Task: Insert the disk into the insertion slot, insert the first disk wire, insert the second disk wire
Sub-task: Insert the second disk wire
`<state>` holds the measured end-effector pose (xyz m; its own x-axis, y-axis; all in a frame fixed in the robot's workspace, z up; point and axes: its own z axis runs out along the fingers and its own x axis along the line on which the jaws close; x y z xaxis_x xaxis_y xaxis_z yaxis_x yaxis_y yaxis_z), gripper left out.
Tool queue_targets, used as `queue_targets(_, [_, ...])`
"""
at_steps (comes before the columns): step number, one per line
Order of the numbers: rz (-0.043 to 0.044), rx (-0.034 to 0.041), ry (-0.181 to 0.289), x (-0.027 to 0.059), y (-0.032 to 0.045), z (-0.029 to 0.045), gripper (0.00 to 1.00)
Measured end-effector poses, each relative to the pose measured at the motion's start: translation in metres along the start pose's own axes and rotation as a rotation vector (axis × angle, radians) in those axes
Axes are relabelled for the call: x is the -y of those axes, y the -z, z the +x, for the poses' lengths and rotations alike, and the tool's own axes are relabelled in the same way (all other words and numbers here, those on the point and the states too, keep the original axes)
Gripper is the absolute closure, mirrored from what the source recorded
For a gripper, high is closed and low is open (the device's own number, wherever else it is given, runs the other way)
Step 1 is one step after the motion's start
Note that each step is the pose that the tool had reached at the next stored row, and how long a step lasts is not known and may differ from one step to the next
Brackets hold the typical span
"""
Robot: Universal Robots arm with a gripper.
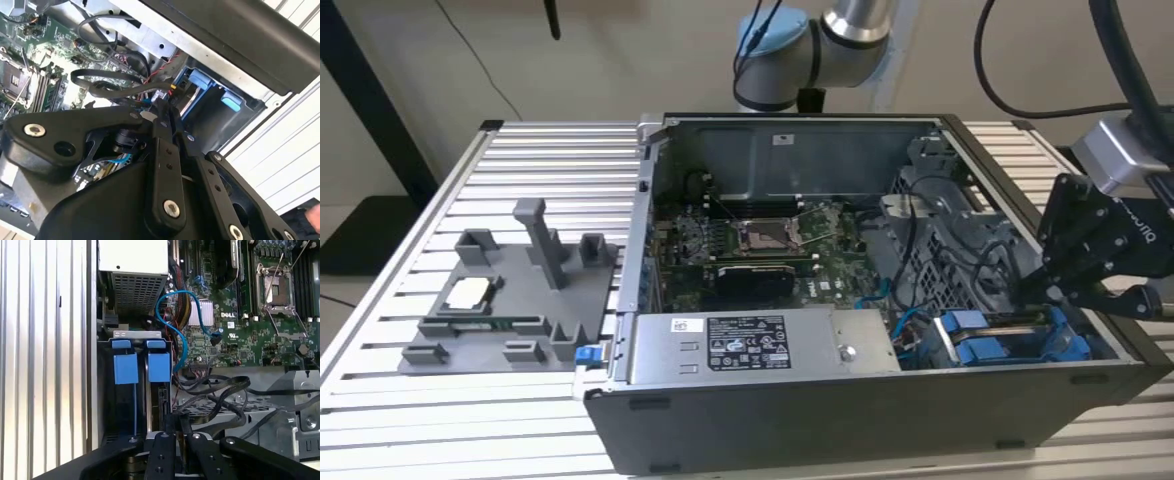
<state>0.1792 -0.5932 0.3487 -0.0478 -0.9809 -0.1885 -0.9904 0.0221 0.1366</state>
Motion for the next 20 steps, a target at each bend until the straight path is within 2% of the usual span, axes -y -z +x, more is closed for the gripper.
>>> queue_targets(5, [-0.0329, -0.0002, -0.006, -0.0002, 0.0013, -0.0002, 0.85])
queue_targets(6, [-0.0429, -0.0001, -0.008, -0.0001, 0.0012, -0.0002, 0.85])
queue_targets(7, [-0.0586, -0.0027, -0.012, 0.0001, 0.0013, -0.0002, 0.85])
queue_targets(9, [-0.0935, -0.0139, -0.02, 0.0015, 0.0016, -0.0003, 0.85])
queue_targets(10, [-0.1036, -0.0154, -0.022, 0.0033, 0.0015, -0.0003, 0.85])
queue_targets(12, [-0.1082, -0.0152, -0.023, 0.0069, -0.0011, 0.0001, 0.85])
queue_targets(16, [-0.1084, -0.0151, -0.023, 0.0099, -0.0076, 0.0013, 0.85])
queue_targets(20, [-0.1087, -0.0147, -0.023, 0.0126, -0.0092, 0.0016, 0.85])
